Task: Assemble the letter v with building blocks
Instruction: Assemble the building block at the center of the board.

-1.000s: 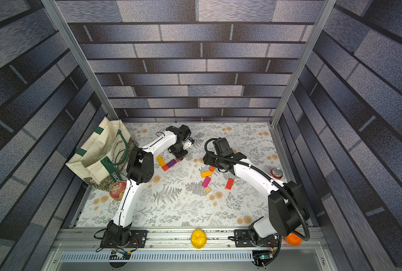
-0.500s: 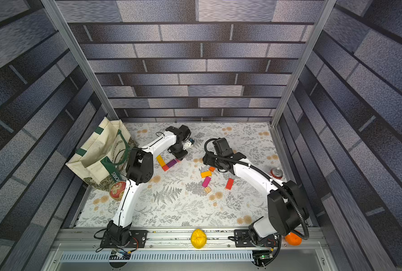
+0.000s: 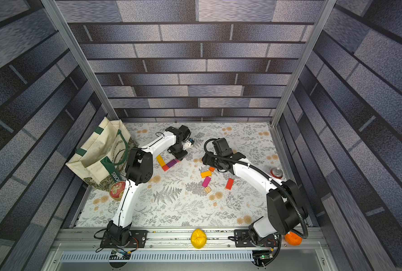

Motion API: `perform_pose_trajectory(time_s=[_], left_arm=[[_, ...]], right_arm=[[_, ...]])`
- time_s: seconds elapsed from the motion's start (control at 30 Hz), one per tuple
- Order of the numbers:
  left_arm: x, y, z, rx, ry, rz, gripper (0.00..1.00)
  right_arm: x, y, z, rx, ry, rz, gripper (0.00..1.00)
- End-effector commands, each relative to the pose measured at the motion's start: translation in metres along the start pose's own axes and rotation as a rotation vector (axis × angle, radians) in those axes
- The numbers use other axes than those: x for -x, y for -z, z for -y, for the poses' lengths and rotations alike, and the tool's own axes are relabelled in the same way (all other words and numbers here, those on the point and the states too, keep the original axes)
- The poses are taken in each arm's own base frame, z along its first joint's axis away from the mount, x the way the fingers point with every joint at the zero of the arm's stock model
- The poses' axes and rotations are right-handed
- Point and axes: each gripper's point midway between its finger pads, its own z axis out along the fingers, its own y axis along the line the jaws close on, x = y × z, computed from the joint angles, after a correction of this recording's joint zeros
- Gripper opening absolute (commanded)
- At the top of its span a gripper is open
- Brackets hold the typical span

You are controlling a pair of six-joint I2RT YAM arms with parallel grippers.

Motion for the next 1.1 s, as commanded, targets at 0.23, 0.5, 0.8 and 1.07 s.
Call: perform_pose_trajectory(time_s=[0.23, 0.5, 0.8, 1.07], left_arm=[[-0.02, -0.007, -0.001, 0.005, -0.023, -0.07, 0.36], [-0.018, -0.007, -0.001, 0.006, -0.023, -0.062, 0.48], [-0.01, -0.013, 0.003, 0.003, -0.006, -0.053, 0.62], [0.005, -0.001, 0.005, -0.017, 0.019, -0.002, 0.7]], right_arm=[[0.001, -0.004, 0.001, 0.009, -0.019, 0.001, 0.66], [0.0, -0.006, 0.001, 0.011, -0.021, -0.006, 0.66], [0.0, -0.004, 0.002, 0.007, -0.019, -0.004, 0.66], [0.0, -0.007, 0.001, 0.007, -0.019, -0.012, 0.66]])
